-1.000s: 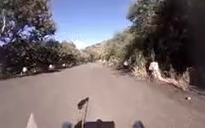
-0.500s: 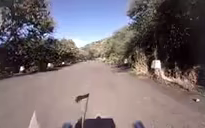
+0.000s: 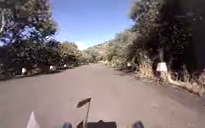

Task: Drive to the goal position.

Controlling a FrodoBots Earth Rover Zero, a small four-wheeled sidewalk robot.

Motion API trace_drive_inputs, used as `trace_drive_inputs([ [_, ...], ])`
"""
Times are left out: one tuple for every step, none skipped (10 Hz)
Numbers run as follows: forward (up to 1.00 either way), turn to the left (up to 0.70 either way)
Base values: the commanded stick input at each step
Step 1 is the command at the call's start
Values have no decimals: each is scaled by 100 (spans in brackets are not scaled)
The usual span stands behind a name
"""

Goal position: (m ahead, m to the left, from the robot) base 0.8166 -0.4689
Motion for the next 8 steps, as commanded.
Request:
trace_drive_inputs([
  [50, 0],
  [50, 0],
  [50, 0],
  [50, 0],
  [50, 0],
  [50, 0],
  [50, -50],
  [50, -50],
])
